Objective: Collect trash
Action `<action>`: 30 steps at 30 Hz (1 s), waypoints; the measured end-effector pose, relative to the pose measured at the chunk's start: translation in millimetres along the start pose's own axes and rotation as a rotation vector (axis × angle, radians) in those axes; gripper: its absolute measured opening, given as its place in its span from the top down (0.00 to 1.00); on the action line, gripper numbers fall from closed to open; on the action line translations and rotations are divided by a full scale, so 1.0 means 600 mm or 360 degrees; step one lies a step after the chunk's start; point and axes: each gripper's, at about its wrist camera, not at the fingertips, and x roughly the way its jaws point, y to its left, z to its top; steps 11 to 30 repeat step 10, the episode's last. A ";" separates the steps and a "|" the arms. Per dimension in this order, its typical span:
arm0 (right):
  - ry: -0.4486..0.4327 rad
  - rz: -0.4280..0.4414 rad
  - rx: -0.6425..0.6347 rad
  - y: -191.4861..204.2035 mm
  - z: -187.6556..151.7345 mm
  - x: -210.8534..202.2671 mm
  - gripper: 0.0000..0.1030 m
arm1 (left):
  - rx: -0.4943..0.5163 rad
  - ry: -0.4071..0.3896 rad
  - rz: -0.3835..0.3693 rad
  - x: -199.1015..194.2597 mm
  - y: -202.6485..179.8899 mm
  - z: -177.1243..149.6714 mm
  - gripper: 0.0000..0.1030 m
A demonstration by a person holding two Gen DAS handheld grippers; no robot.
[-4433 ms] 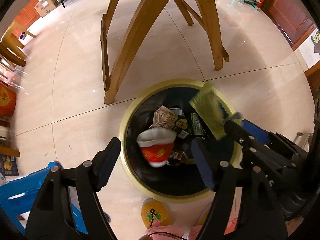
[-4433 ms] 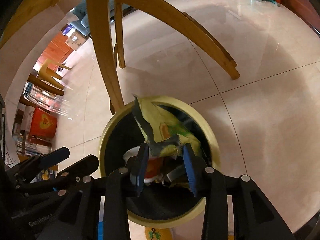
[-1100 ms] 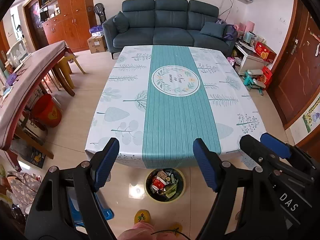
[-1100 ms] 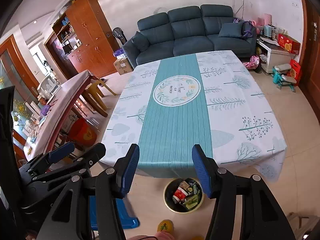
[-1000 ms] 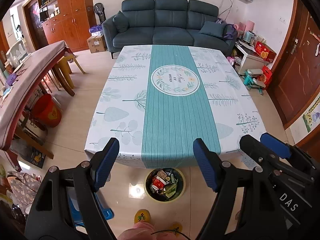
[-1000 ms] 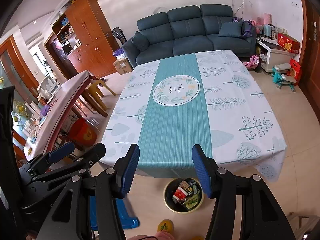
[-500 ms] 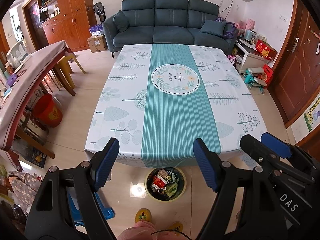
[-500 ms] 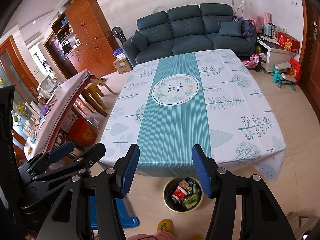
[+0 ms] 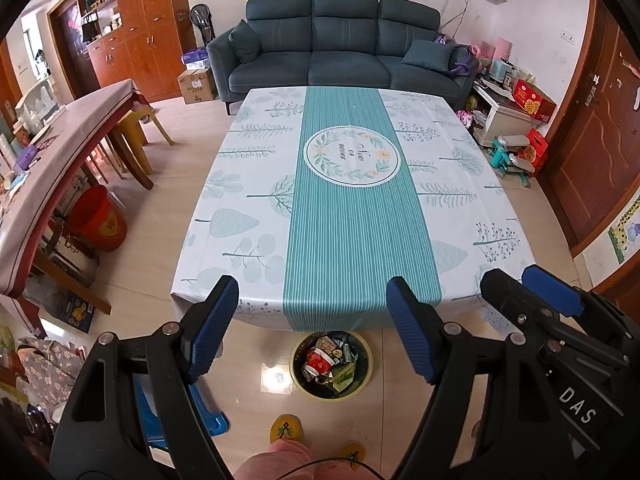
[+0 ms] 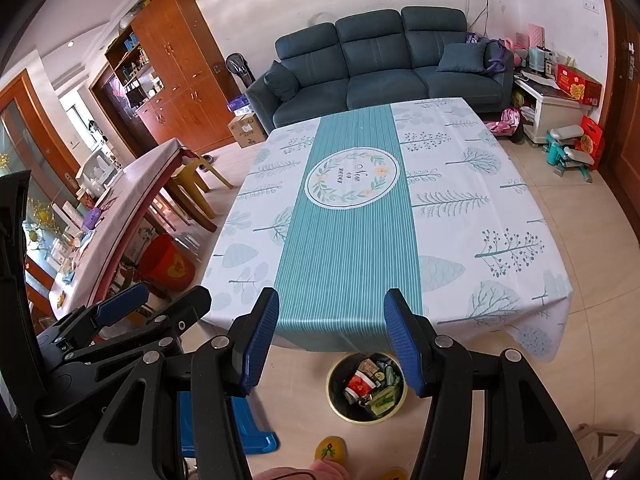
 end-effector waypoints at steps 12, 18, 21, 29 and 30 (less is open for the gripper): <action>-0.0002 0.0000 0.0004 0.003 -0.001 0.001 0.46 | -0.0007 -0.0002 0.0007 -0.001 0.006 -0.011 0.28; -0.0002 0.0000 0.0004 0.003 -0.001 0.001 0.46 | -0.0007 -0.0002 0.0007 -0.001 0.006 -0.011 0.28; -0.0002 0.0000 0.0004 0.003 -0.001 0.001 0.46 | -0.0007 -0.0002 0.0007 -0.001 0.006 -0.011 0.28; -0.0002 0.0000 0.0004 0.003 -0.001 0.001 0.46 | -0.0007 -0.0002 0.0007 -0.001 0.006 -0.011 0.28; -0.0002 0.0000 0.0004 0.003 -0.001 0.001 0.46 | -0.0007 -0.0002 0.0007 -0.001 0.006 -0.011 0.28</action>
